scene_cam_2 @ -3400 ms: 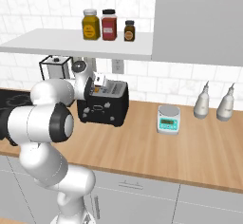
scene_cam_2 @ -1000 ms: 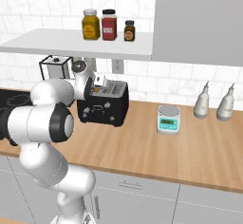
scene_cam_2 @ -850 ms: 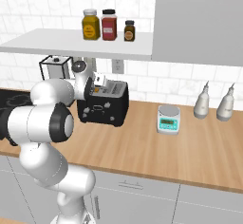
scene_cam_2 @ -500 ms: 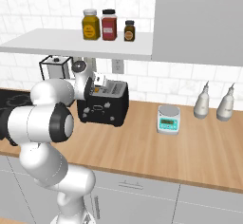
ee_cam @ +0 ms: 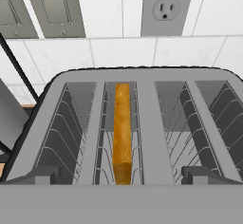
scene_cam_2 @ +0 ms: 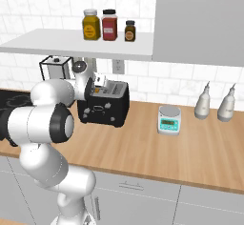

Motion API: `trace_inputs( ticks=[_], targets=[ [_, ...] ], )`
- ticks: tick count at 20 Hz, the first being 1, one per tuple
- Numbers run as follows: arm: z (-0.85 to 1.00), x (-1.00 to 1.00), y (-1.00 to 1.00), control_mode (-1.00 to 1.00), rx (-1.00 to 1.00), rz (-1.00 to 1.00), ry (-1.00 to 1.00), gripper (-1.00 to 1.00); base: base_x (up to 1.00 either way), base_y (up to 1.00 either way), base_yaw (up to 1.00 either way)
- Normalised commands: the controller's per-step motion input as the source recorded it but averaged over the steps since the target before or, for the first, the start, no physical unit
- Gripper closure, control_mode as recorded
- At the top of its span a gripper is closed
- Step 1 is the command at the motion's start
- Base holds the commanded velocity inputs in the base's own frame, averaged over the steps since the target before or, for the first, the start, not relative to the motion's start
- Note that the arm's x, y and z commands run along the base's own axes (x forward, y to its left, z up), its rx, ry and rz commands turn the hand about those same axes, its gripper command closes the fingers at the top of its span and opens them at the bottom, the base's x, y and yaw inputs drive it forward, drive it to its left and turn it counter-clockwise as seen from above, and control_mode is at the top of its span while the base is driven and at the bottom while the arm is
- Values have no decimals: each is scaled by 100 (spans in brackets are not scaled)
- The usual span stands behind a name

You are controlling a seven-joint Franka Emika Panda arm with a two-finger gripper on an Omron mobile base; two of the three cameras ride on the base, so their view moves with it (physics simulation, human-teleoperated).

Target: Start the toaster. Once the lever pops up, take the bread to the plate on the dining counter.

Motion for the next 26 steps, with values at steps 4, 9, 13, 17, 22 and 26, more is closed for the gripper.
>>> trace_inputs(
  ticks=[4, 9, 13, 17, 22, 26],
  targets=[
    [0, 0, 0, -100, 0, 0, 0, -100, 0, 0, 0],
    [0, 0, 0, -100, 0, 0, 0, -100, 0, 0, 0],
    [0, 0, 0, -100, 0, 0, 0, -100, 0, 0, 0],
    [0, 0, 0, -100, 0, 0, 0, -100, 0, 0, 0],
    [0, 0, 0, -100, 0, 0, 0, -100, 0, 0, 0],
    [0, 0, 0, -100, 0, 0, 0, -100, 0, 0, 0]
  ],
)
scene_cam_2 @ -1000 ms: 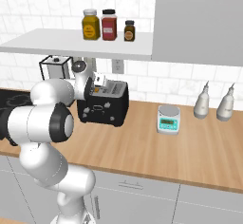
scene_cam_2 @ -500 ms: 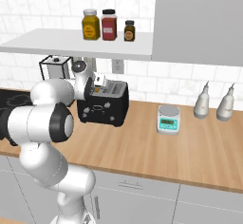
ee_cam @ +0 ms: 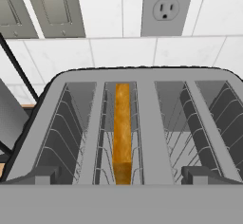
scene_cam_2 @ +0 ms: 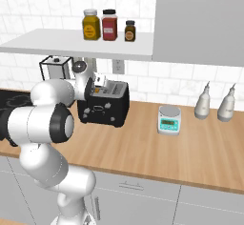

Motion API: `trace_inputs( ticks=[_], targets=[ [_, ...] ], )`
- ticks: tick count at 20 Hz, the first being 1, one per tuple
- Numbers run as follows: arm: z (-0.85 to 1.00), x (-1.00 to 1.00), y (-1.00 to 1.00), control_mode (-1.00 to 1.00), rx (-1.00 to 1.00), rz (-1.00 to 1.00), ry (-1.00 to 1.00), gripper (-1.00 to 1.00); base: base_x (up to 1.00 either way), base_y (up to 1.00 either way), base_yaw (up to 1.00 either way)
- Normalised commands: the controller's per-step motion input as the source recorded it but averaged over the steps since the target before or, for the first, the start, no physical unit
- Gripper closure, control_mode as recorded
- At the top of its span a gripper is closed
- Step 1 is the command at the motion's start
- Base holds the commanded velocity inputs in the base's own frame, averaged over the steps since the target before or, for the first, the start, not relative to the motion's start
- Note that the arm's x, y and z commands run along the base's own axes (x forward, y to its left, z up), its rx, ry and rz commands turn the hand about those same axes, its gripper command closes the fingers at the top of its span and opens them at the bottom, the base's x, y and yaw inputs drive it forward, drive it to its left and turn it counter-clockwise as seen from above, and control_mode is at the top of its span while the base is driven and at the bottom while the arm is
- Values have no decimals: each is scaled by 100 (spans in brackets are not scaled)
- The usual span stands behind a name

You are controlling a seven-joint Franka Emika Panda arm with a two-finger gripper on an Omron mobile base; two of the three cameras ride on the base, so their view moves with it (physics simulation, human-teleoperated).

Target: Start the toaster. Once the lever pops up, take the bread to the plate on the dining counter.

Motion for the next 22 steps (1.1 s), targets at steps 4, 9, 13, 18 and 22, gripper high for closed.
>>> trace_inputs(
  ticks=[4, 9, 13, 18, 22],
  targets=[
    [0, 0, 0, -100, 0, 0, 0, -100, 0, 0, 0],
    [0, 0, 0, -100, 0, 0, 0, -100, 0, 0, 0],
    [0, 0, 0, -100, 0, 0, 0, -100, 0, 0, 0],
    [0, 0, 0, -100, 0, 0, 0, -100, 0, 0, 0],
    [0, 0, 0, -100, 0, 0, 0, -100, 0, 0, 0]
  ],
)
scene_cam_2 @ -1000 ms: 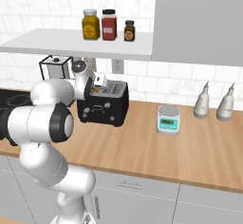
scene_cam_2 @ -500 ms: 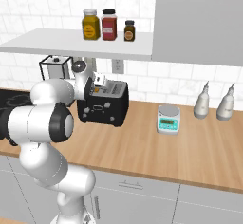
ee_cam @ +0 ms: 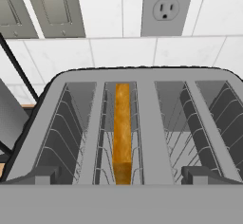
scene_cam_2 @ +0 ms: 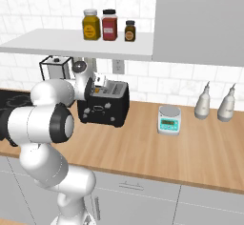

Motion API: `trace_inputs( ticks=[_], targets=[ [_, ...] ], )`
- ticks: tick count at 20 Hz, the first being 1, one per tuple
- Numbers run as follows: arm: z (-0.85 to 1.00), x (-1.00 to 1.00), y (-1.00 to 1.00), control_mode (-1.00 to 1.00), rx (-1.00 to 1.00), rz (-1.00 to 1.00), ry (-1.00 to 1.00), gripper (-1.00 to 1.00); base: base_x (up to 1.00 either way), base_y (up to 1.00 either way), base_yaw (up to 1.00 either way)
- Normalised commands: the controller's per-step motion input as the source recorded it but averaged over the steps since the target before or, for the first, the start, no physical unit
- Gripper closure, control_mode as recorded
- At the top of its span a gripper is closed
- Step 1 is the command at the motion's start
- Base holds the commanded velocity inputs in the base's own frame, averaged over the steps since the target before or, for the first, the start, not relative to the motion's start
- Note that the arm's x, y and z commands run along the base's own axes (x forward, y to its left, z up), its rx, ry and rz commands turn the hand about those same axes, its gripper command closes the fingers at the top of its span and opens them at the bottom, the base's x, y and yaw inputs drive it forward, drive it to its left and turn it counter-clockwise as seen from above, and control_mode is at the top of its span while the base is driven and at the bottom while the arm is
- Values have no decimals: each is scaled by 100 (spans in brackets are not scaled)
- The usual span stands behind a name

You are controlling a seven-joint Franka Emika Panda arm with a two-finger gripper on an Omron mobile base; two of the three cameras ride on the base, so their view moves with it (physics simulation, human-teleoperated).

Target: Start the toaster. Once the lever pops up, take the bread to the plate on the dining counter.

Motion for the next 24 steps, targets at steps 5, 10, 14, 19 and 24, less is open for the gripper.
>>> trace_inputs(
  ticks=[5, 10, 14, 19, 24],
  targets=[
    [0, 0, 0, -100, 0, 0, 0, -100, 0, 0, 0],
    [0, 0, 0, -100, 0, 0, 0, -100, 0, 0, 0],
    [0, 0, 0, -100, 0, 0, 0, -100, 0, 0, 0],
    [0, 0, 0, -100, 0, 0, 0, -100, 0, 0, 0],
    [0, 0, 0, -100, 0, 0, 0, -100, 0, 0, 0]
  ],
)
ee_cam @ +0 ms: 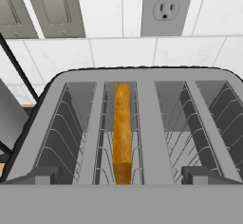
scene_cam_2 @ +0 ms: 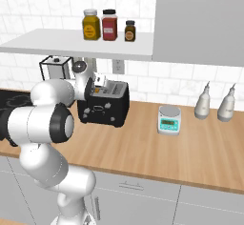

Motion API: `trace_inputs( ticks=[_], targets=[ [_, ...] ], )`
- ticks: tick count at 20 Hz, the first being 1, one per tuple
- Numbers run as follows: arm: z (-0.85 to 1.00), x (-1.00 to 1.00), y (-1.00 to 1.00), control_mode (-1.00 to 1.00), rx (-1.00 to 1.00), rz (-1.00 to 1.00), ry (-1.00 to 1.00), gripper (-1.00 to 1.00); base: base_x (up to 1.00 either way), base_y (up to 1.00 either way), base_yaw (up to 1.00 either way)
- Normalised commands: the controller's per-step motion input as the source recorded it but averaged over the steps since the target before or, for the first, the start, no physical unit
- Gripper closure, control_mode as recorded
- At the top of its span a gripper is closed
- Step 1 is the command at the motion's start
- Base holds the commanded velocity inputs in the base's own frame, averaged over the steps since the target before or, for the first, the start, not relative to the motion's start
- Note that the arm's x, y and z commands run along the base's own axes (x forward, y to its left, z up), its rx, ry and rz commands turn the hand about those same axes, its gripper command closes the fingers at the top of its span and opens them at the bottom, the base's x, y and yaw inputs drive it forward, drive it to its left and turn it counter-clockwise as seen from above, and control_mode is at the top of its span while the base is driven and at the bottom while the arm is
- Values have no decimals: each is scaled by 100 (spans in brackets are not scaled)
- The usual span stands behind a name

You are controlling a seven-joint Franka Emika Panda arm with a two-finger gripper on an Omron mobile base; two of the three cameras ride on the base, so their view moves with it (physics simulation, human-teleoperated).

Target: Start the toaster. Once the lever pops up, take the bread to the plate on the dining counter.

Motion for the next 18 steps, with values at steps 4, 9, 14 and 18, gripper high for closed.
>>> trace_inputs(
  ticks=[4, 9, 14, 18],
  targets=[
    [0, 0, 0, -100, 0, 0, 0, -100, 0, 0, 0],
    [0, 0, 0, -100, 0, 0, 0, -100, 0, 0, 0],
    [0, 0, 0, -100, 0, 0, 0, -100, 0, 0, 0],
    [0, 0, 0, -100, 0, 0, 0, -100, 0, 0, 0]
  ],
)
